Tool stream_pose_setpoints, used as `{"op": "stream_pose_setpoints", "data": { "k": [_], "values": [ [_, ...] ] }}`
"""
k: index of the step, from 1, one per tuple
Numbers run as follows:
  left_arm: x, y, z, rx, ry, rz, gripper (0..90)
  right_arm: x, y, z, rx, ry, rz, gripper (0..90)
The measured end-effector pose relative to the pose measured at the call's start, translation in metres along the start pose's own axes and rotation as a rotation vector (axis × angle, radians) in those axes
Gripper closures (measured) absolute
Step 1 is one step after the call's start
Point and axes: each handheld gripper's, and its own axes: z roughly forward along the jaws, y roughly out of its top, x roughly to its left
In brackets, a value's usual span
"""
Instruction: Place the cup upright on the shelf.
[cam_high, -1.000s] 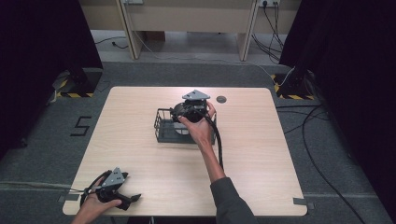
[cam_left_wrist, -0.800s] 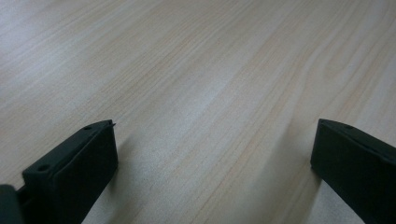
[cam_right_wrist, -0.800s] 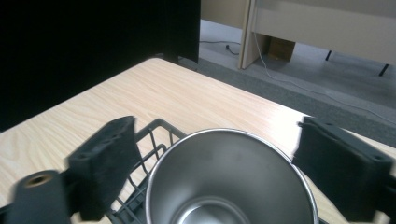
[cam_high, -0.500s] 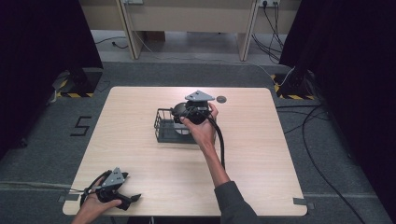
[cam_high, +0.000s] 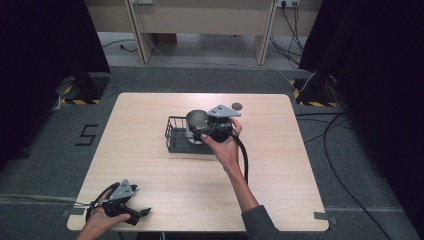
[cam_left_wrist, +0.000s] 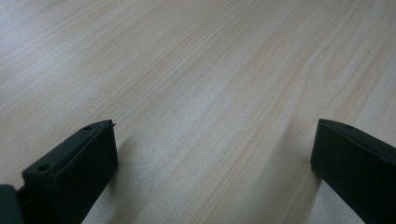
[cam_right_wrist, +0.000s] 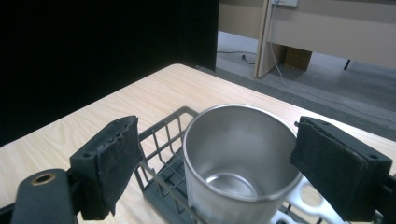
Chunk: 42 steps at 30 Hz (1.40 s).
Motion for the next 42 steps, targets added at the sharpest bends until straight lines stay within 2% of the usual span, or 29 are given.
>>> {"op": "stream_pose_setpoints", "data": {
  "k": [17, 42],
  "values": [
    [0.000, 0.000, 0.000, 0.000, 0.001, 0.002, 0.0, -0.004, -0.019, -0.032, -0.027, 0.013, 0.010, 15.2],
    [0.000, 0.000, 0.000, 0.002, 0.001, 0.003, 0.0, -0.017, -0.068, -0.077, -0.045, 0.006, 0.067, 15.3]
  ]
}}
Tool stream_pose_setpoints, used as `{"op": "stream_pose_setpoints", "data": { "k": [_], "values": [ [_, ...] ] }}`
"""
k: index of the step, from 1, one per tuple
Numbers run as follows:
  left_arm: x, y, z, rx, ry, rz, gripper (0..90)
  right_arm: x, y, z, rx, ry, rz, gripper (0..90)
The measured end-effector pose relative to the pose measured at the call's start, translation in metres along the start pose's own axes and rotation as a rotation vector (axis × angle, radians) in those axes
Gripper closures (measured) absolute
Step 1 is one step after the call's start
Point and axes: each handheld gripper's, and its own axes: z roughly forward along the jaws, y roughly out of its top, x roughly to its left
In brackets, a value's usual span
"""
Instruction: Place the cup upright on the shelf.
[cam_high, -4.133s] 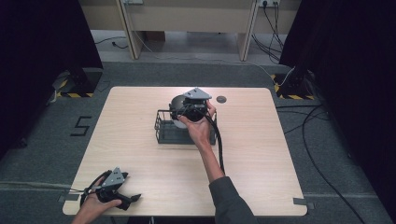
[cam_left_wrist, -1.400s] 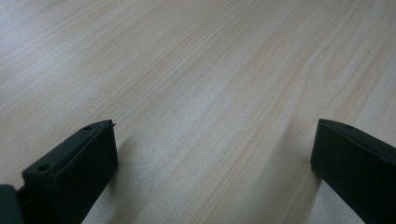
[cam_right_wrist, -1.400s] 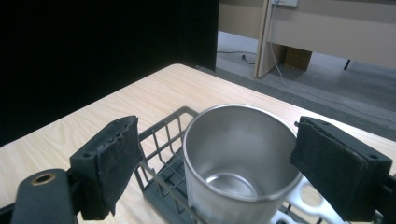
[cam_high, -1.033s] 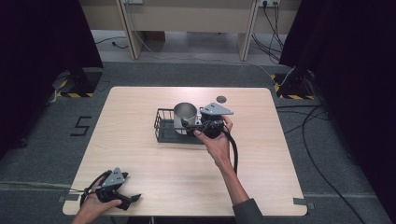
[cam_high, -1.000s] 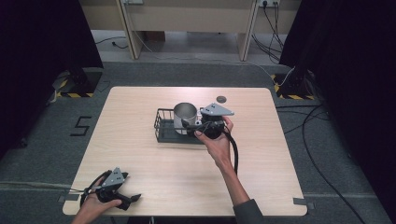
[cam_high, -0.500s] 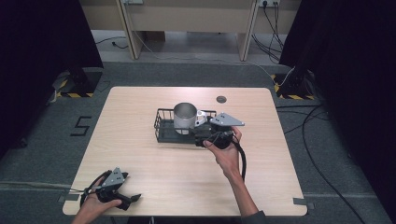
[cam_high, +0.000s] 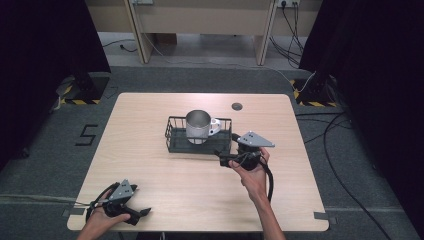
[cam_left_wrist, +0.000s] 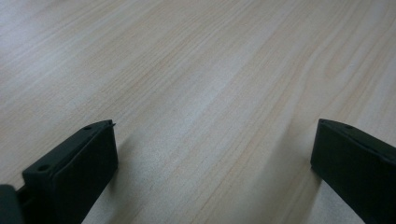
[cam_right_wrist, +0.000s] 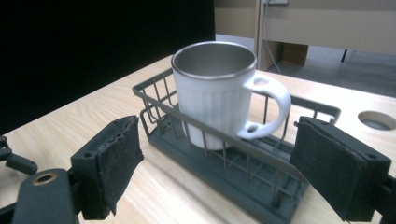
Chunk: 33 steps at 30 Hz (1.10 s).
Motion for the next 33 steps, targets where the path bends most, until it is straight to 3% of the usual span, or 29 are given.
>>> {"op": "stream_pose_setpoints", "data": {
  "k": [23, 33],
  "values": [
    [0.000, 0.000, 0.000, 0.000, 0.002, -0.001, 0.0, -0.001, -0.053, -0.036, 0.020, -0.030, 0.023, 15.3],
    [0.000, 0.000, 0.000, -0.001, 0.002, -0.002, 0.0, -0.002, -0.080, -0.044, 0.098, -0.035, 0.029, 15.4]
  ]
}}
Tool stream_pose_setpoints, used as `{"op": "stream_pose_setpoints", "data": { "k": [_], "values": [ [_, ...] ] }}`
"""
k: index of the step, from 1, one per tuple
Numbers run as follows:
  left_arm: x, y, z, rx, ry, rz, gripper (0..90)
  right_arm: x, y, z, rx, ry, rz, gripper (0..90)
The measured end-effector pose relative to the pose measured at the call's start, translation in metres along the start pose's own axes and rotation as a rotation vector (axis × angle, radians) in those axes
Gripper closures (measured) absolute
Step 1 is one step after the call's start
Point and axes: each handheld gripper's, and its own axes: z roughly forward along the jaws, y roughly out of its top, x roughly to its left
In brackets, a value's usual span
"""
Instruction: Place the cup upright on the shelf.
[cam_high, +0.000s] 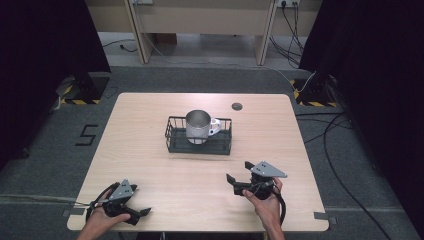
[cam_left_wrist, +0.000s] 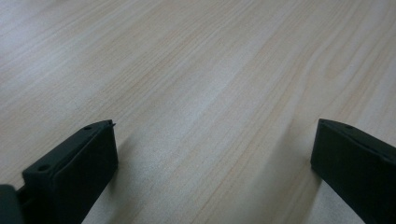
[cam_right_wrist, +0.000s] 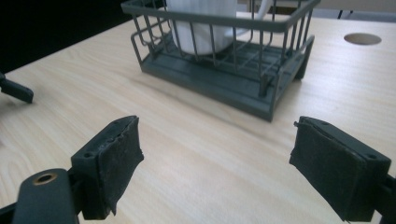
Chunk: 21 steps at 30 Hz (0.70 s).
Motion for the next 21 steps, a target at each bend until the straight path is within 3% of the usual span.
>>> {"op": "stream_pose_setpoints", "data": {
  "k": [21],
  "values": [
    [0.000, 0.000, 0.000, 0.001, -0.001, 0.000, 0.0, 0.005, -0.028, -0.011, 0.093, 0.023, 0.002, 15.3]
  ]
}}
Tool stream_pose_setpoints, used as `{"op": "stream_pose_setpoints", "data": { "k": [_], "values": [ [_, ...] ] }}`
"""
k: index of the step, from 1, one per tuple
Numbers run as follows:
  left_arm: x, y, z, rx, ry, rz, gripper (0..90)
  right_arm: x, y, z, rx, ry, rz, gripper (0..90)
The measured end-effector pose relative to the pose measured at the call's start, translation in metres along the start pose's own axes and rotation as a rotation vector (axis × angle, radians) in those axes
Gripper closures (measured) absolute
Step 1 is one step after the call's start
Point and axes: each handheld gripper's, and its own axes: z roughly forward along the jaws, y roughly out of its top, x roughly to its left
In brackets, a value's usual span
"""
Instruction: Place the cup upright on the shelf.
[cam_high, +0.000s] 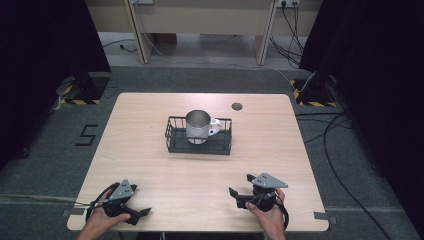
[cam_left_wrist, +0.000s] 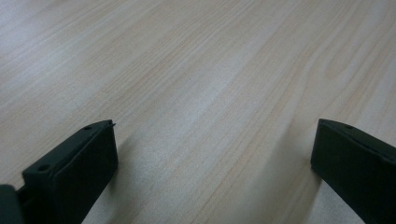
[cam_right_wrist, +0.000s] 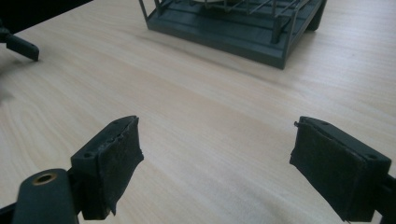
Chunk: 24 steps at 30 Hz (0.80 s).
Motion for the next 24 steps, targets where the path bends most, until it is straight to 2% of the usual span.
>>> {"op": "stream_pose_setpoints", "data": {
  "k": [6, 15, 18, 19, 22, 24],
  "values": [
    [0.000, 0.000, 0.000, 0.001, 0.000, 0.001, 0.0, 0.007, -0.007, -0.001, 0.053, -0.007, -0.033, 15.3],
    [0.000, 0.000, 0.000, 0.001, 0.000, 0.001, 0.0, 0.009, -0.018, 0.001, 0.115, -0.016, -0.039, 15.2],
    [0.000, 0.000, 0.000, 0.001, 0.001, 0.002, 0.0, 0.011, -0.021, 0.005, 0.177, -0.037, -0.035, 15.1],
    [0.000, 0.000, 0.000, 0.001, 0.000, 0.002, 0.0, 0.013, -0.021, 0.007, 0.209, -0.050, -0.045, 14.1],
    [0.000, 0.000, 0.000, 0.001, 0.001, 0.001, 0.0, 0.018, -0.022, 0.009, 0.227, -0.074, -0.102, 12.6],
    [0.000, 0.000, 0.000, 0.001, 0.000, 0.002, 0.0, 0.021, -0.023, 0.011, 0.233, -0.085, -0.113, 7.9]
  ]
}}
